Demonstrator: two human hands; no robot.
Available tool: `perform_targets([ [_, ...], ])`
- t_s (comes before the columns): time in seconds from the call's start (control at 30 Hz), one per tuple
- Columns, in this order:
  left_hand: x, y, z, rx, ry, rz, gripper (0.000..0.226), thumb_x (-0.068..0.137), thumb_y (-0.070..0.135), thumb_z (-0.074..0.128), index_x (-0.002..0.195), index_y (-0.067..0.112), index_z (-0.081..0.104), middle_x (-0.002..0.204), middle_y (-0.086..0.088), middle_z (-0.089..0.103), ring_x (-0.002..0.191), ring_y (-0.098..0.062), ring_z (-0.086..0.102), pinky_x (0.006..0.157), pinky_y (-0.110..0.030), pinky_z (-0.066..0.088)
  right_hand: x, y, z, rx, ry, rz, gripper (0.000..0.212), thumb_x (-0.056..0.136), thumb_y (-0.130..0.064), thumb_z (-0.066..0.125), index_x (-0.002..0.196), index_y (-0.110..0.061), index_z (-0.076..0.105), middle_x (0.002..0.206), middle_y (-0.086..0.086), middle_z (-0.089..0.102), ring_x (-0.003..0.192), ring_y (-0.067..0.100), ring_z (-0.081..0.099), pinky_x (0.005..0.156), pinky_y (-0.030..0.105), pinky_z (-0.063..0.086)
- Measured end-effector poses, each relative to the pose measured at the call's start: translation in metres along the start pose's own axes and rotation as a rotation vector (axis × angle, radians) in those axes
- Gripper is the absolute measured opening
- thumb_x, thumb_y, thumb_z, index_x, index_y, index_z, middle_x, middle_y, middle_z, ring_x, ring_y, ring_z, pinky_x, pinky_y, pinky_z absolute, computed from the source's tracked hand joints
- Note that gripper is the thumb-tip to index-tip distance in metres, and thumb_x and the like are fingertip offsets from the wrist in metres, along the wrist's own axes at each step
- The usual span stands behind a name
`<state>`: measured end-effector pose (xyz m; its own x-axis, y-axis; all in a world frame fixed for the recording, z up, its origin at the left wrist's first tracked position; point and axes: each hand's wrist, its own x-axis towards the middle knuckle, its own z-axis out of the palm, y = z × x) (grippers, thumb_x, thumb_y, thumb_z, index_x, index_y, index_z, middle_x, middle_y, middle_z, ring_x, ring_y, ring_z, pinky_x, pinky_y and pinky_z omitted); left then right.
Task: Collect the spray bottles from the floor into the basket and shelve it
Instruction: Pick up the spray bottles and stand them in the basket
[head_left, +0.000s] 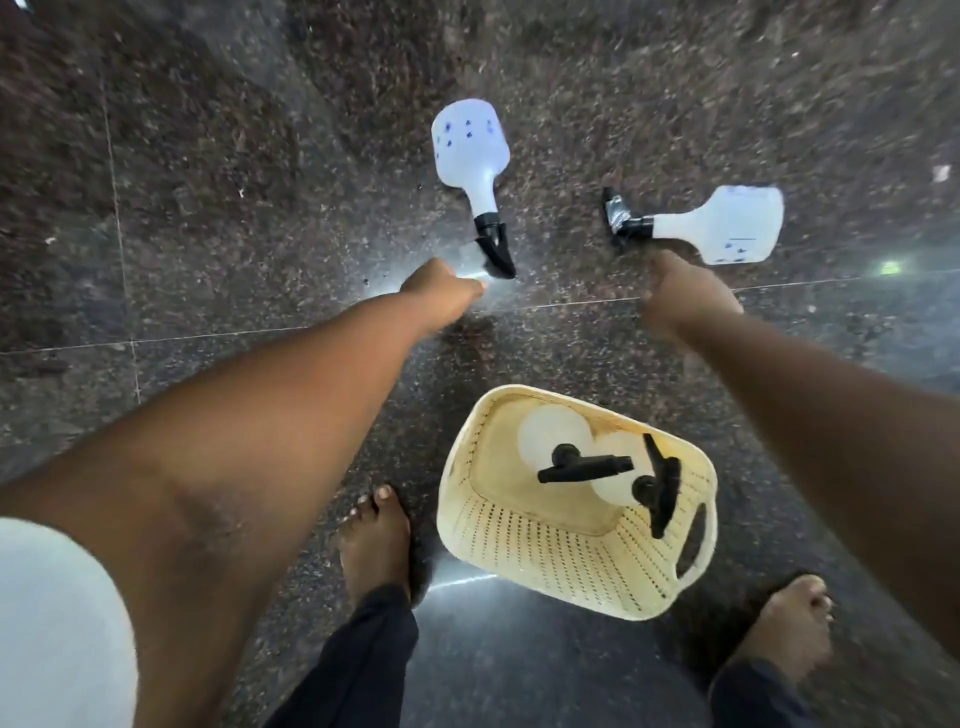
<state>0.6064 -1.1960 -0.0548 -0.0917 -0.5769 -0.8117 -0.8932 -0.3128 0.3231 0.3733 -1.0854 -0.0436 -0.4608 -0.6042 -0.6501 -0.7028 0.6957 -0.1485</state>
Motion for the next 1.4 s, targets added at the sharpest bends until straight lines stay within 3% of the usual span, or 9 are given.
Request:
perform_targets([
  [0.1, 0.02, -0.004, 0.016, -0.151, -0.051, 0.004, 0.077, 0.086, 0.045, 0.062, 0.148, 0.012, 0.03, 0.147, -0.011, 0.043, 0.128, -0.03, 0.047, 0.087, -0.031, 0.036, 0.04, -0.017, 0.008, -0.012, 0.048, -0.009, 0.055, 0.084, -0.018, 0.053, 0.137, -0.025, 0.04, 0.122, 0.022, 0.062, 0.111, 0.042, 0.059, 0.093, 0.048, 0.049],
  [0.27, 0.056, 0.008, 0.036, -0.322, -0.005, 0.065, 0.081, 0.083, 0.043, 0.069, 0.146, 0.013, 0.03, 0.144, -0.008, 0.046, 0.122, -0.028, 0.051, 0.093, -0.035, 0.044, 0.09, -0.029, 0.006, -0.05, 0.009, 0.115, 0.085, 0.088, -0.025, 0.058, 0.154, -0.017, 0.006, 0.136, 0.021, 0.052, 0.122, 0.038, 0.052, 0.097, 0.048, 0.045],
  [0.43, 0.084, 0.027, 0.044, -0.434, 0.066, 0.044, 0.055, 0.081, 0.043, 0.069, 0.127, 0.02, 0.05, 0.124, -0.003, 0.057, 0.1, -0.022, 0.057, 0.08, -0.033, 0.045, 0.08, -0.016, 0.01, -0.28, -0.176, 0.126, 0.083, 0.061, -0.048, 0.077, 0.128, -0.004, 0.056, 0.111, 0.02, 0.065, 0.095, 0.036, 0.066, 0.084, 0.042, 0.056],
  [0.53, 0.09, 0.036, 0.053, -0.495, 0.12, -0.03, 0.038, 0.087, 0.035, 0.065, 0.12, 0.019, 0.054, 0.117, -0.007, 0.061, 0.087, -0.022, 0.056, 0.077, -0.033, 0.047, 0.057, 0.015, 0.026, -0.348, -0.116, 0.15, 0.084, 0.066, -0.051, 0.081, 0.131, -0.01, 0.048, 0.123, 0.017, 0.063, 0.115, 0.036, 0.06, 0.09, 0.042, 0.049],
  [0.67, 0.076, 0.044, 0.054, -0.621, 0.277, -0.084, 0.038, 0.094, 0.027, 0.052, 0.13, 0.017, 0.049, 0.121, -0.007, 0.062, 0.099, -0.027, 0.06, 0.092, -0.04, 0.051, 0.036, 0.039, 0.038, -0.323, 0.036, 0.079, 0.057, 0.08, -0.05, 0.067, 0.123, -0.017, 0.049, 0.115, 0.014, 0.064, 0.108, 0.036, 0.062, 0.08, 0.042, 0.051],
  [0.77, 0.049, 0.041, 0.039, -0.639, 0.344, -0.056, 0.044, 0.089, 0.04, 0.053, 0.124, 0.013, 0.054, 0.118, -0.014, 0.067, 0.106, -0.036, 0.064, 0.091, -0.048, 0.051, 0.011, 0.041, 0.023, -0.256, 0.156, -0.03, 0.035, 0.09, -0.039, 0.055, 0.117, -0.018, 0.049, 0.107, 0.019, 0.065, 0.099, 0.041, 0.063, 0.066, 0.041, 0.043],
  [0.93, -0.05, 0.034, -0.01, -0.627, 0.34, 0.052, 0.033, 0.093, 0.039, 0.049, 0.102, 0.008, 0.057, 0.061, -0.003, 0.057, 0.041, -0.015, 0.053, 0.049, -0.029, 0.045, -0.066, 0.034, -0.046, -0.01, 0.256, -0.02, 0.024, 0.096, -0.027, 0.042, 0.117, -0.017, 0.048, 0.088, 0.017, 0.059, 0.075, 0.038, 0.054, 0.062, 0.038, 0.039],
  [1.17, -0.284, -0.014, -0.059, -0.236, 0.302, 0.086, 0.032, 0.097, 0.043, 0.048, 0.079, 0.019, 0.061, 0.069, -0.006, 0.072, 0.063, -0.022, 0.069, 0.063, -0.035, 0.05, -0.232, 0.042, -0.109, 0.422, 0.135, 0.095, 0.045, 0.099, -0.039, 0.038, 0.141, -0.023, 0.034, 0.101, 0.019, 0.065, 0.083, 0.036, 0.06, 0.072, 0.041, 0.048],
  [1.4, -0.363, -0.063, -0.023, -0.01, 0.195, -0.107, 0.055, 0.089, 0.064, 0.039, 0.084, 0.014, 0.064, 0.069, -0.005, 0.073, 0.071, -0.023, 0.069, 0.074, -0.04, 0.054, -0.362, 0.038, -0.068, 0.7, -0.073, 0.259, 0.037, 0.099, -0.038, 0.043, 0.125, -0.013, 0.05, 0.103, 0.015, 0.068, 0.095, 0.036, 0.063, 0.072, 0.035, 0.043],
])
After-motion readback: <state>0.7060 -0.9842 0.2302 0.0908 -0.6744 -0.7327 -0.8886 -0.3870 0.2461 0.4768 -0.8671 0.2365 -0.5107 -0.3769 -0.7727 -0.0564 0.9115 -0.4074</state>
